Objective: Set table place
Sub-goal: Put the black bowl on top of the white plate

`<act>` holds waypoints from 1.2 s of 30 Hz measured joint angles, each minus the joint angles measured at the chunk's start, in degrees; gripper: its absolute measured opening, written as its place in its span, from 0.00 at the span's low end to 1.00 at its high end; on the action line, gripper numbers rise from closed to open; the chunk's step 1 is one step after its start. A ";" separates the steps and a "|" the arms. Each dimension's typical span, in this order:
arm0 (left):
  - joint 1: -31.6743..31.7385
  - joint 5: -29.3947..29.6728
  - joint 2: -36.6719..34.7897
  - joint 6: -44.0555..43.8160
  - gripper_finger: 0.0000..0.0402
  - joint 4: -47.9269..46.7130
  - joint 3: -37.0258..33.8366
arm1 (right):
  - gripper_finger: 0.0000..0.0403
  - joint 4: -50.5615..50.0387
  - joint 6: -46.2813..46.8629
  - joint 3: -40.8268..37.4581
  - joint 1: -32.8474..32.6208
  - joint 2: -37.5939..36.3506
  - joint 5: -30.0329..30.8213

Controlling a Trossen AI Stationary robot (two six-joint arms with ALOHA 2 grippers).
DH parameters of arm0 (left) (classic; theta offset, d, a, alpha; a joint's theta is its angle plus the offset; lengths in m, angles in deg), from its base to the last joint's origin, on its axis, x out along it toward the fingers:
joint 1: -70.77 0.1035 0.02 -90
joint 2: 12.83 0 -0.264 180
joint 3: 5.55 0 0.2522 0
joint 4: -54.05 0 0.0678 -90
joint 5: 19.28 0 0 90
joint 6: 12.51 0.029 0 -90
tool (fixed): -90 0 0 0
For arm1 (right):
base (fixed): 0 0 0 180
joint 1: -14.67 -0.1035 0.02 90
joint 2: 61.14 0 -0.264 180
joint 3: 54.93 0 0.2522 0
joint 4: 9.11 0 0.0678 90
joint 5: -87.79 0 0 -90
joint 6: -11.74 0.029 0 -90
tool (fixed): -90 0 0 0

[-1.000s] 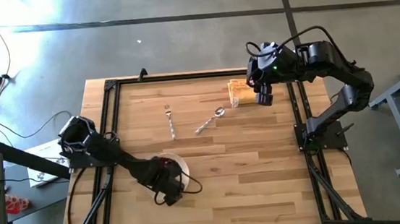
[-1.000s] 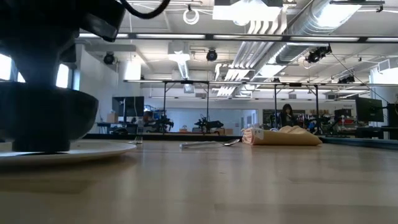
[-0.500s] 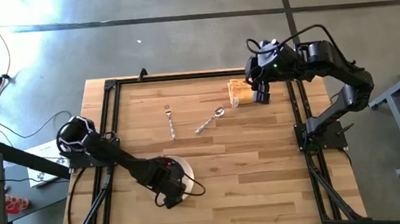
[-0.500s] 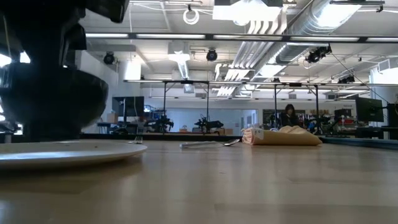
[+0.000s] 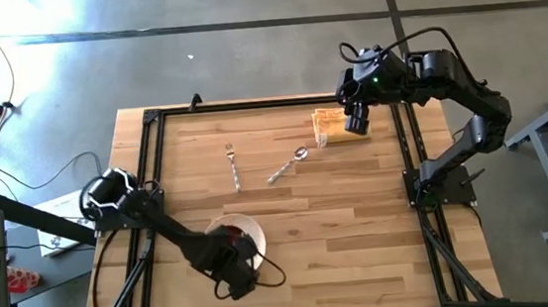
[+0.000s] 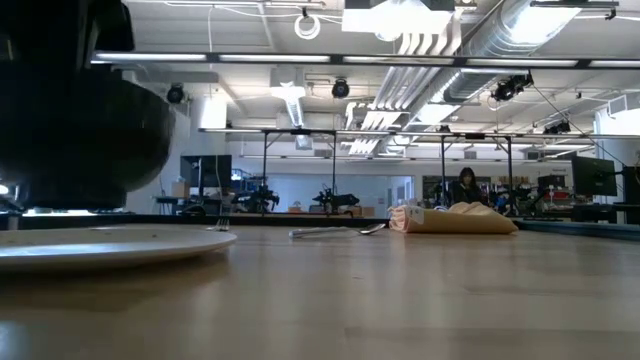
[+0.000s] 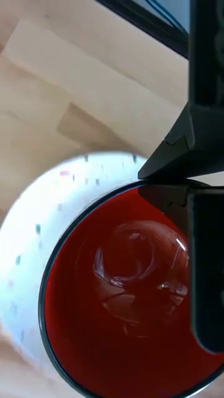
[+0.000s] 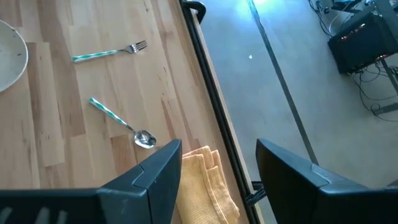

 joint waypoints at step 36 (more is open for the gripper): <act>0.19 -0.86 2.70 0.94 0.05 -0.16 -1.44 | 0.49 -0.02 -0.57 0.00 0.00 0.00 -2.21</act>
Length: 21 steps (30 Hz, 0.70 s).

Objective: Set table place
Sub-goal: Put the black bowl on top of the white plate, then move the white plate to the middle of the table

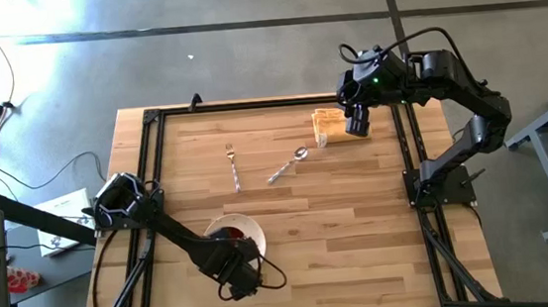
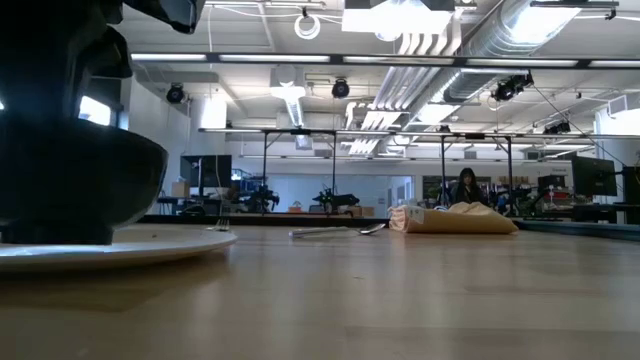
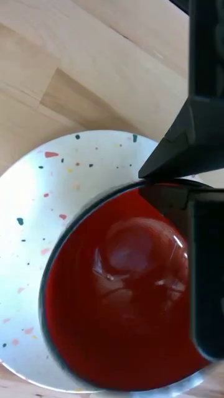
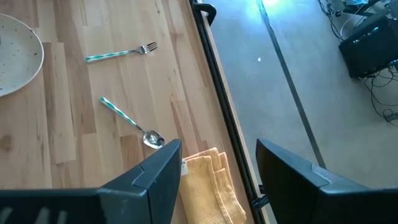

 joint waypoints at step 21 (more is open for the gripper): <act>-0.02 8.11 0.00 -1.46 0.27 -9.99 8.01 | 0.49 -0.04 0.26 0.00 0.00 0.00 -0.70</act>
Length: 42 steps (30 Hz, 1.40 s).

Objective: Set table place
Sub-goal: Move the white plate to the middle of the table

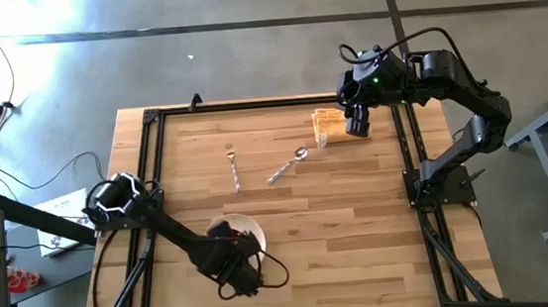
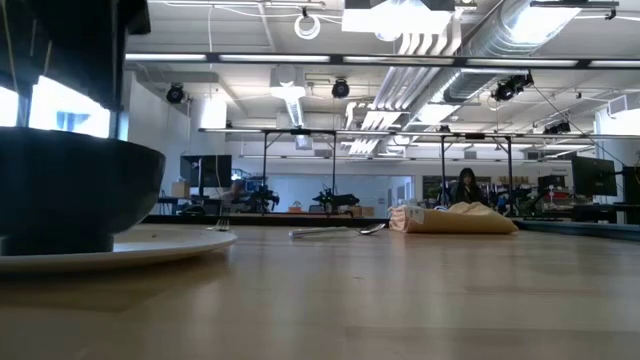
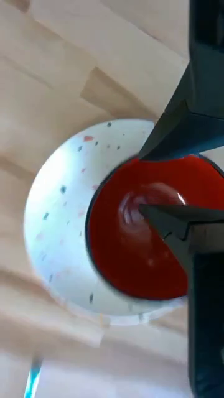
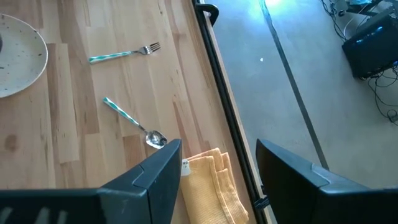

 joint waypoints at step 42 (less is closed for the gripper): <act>7.87 26.92 -26.75 29.59 0.21 -20.27 13.39 | 0.00 54.96 26.03 -35.60 -16.86 18.06 -17.60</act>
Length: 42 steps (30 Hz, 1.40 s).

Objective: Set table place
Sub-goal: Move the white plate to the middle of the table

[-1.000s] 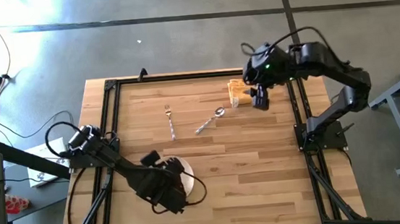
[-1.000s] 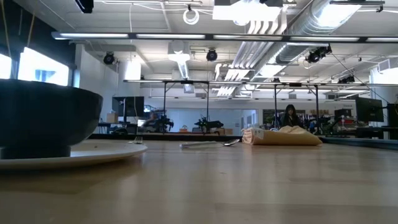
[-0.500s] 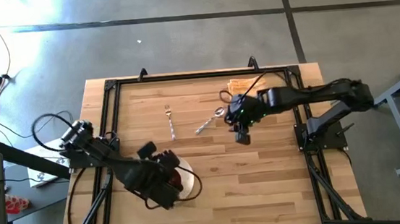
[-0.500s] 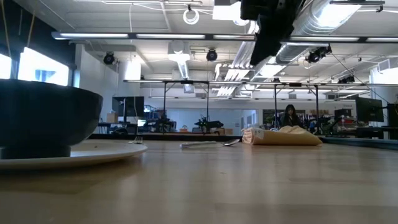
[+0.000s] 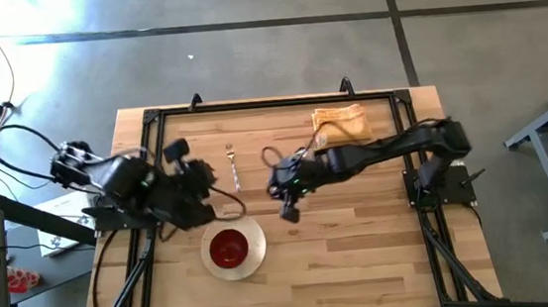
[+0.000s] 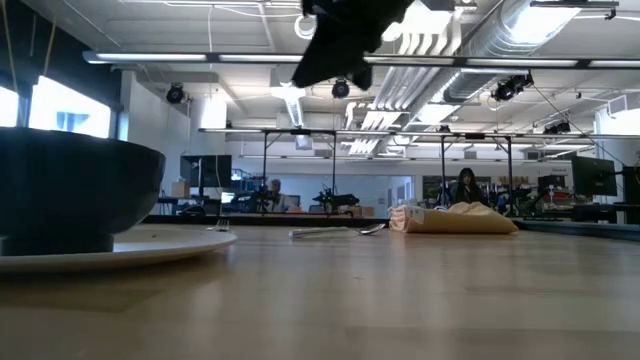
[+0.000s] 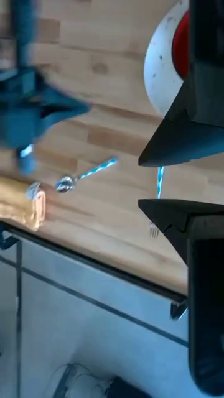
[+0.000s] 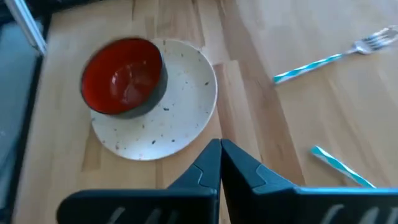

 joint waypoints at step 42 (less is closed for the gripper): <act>2.25 -0.63 -5.75 7.91 0.21 0.02 -0.02 | 0.00 -4.95 -5.61 25.24 -5.54 31.13 -2.78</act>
